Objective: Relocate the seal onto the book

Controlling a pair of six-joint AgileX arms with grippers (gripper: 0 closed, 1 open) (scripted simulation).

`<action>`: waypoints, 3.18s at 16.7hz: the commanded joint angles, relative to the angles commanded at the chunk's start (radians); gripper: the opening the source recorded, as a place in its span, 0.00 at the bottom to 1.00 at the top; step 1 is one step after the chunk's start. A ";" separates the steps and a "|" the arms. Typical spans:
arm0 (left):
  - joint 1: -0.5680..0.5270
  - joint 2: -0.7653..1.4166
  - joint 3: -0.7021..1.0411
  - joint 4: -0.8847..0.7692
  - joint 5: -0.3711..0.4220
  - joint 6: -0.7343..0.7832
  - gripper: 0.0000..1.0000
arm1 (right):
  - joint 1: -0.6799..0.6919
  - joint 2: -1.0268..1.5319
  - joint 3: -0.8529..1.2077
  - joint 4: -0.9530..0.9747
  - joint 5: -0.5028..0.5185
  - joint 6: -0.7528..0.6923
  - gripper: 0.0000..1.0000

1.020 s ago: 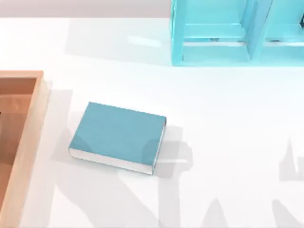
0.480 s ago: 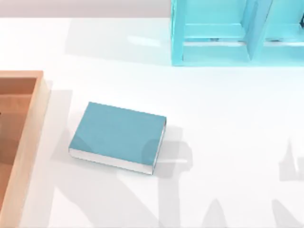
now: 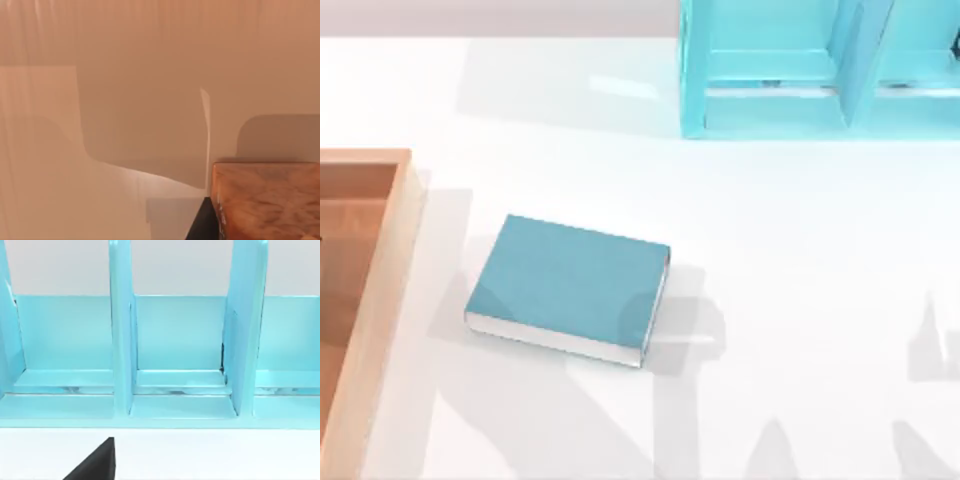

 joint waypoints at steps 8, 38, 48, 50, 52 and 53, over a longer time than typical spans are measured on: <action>-0.210 -0.089 0.219 -0.266 -0.035 -0.242 0.00 | 0.000 0.000 0.000 0.000 0.000 0.000 1.00; -0.810 0.117 0.429 -0.312 0.000 -0.811 0.00 | 0.000 0.000 0.000 0.000 0.000 0.000 1.00; -0.810 0.114 0.444 -0.330 0.000 -0.812 0.08 | 0.000 0.000 0.000 0.000 0.000 0.000 1.00; -0.810 0.114 0.444 -0.330 0.000 -0.812 0.23 | 0.000 0.000 0.000 0.000 0.000 0.000 1.00; -0.810 0.114 0.444 -0.330 0.000 -0.812 0.38 | 0.000 0.000 0.000 0.000 0.000 0.000 1.00; -0.810 0.114 0.444 -0.330 0.000 -0.812 0.45 | 0.000 0.000 0.000 0.000 0.000 0.000 1.00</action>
